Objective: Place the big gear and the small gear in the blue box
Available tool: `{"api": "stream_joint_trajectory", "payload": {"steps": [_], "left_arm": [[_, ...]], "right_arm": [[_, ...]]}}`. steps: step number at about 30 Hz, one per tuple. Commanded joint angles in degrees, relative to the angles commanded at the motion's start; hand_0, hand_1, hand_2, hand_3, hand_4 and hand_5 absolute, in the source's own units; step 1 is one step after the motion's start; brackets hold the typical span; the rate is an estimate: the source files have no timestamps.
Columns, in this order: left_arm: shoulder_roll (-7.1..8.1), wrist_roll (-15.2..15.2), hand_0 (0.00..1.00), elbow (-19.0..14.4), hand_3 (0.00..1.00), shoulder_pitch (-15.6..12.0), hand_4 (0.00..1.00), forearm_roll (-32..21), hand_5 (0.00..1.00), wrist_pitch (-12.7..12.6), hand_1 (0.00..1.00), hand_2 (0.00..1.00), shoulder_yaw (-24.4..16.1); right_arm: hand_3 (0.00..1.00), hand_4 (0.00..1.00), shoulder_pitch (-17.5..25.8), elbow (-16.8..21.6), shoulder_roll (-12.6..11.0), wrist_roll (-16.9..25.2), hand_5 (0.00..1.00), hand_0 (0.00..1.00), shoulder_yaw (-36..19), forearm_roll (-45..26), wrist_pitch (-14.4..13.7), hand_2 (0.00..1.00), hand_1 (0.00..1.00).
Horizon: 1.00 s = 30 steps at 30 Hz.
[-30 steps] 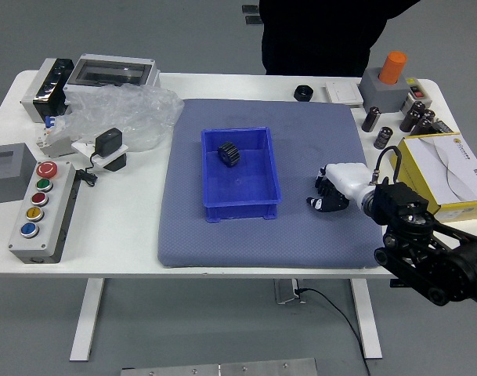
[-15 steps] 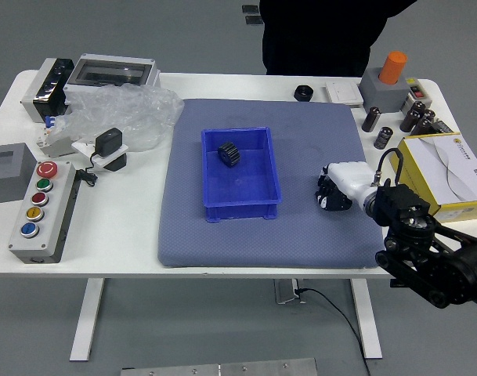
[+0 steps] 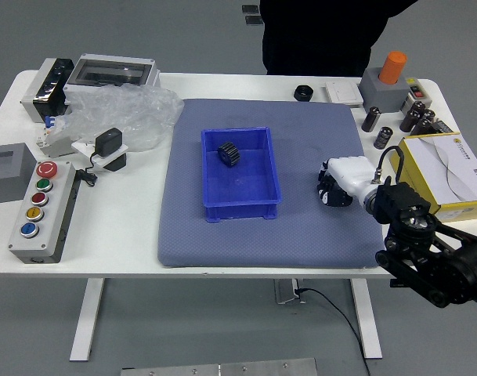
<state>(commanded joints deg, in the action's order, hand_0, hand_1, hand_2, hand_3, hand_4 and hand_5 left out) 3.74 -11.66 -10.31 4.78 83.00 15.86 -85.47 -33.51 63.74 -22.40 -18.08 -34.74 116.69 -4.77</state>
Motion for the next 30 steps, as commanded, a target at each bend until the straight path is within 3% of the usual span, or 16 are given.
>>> {"api": "stream_joint_trajectory", "payload": {"steps": [8,19,25,30], "left_arm": [[0.16,0.0,0.838,0.0,0.843,-0.07,0.661,0.1,0.243,0.02,0.803,0.808,-0.03],[0.48,0.0,0.837,0.0,0.843,-0.02,0.66,0.3,0.243,0.06,0.803,0.806,-0.2],[0.63,-0.02,0.838,0.0,0.843,-0.11,0.66,0.46,0.243,0.09,0.802,0.806,-0.28],[0.61,0.0,0.838,0.0,0.843,-0.28,0.66,0.7,0.243,0.14,0.802,0.806,-0.4]], "right_arm": [[0.617,0.456,-0.63,1.87,-0.67,-0.57,0.225,0.608,-2.15,0.93,-0.05,0.472,0.397],[0.616,0.456,-4.16,8.55,-0.71,-2.4,0.212,0.605,-5.27,2.17,0.69,0.466,0.397],[0.615,0.456,-6.15,11.36,1.93,-3.28,0.206,0.6,-4.88,2.53,1.29,0.465,0.4],[0.616,0.457,-6.59,11.79,6.37,-3.72,0.204,0.605,-4.5,2.96,1.28,0.465,0.401]]}}
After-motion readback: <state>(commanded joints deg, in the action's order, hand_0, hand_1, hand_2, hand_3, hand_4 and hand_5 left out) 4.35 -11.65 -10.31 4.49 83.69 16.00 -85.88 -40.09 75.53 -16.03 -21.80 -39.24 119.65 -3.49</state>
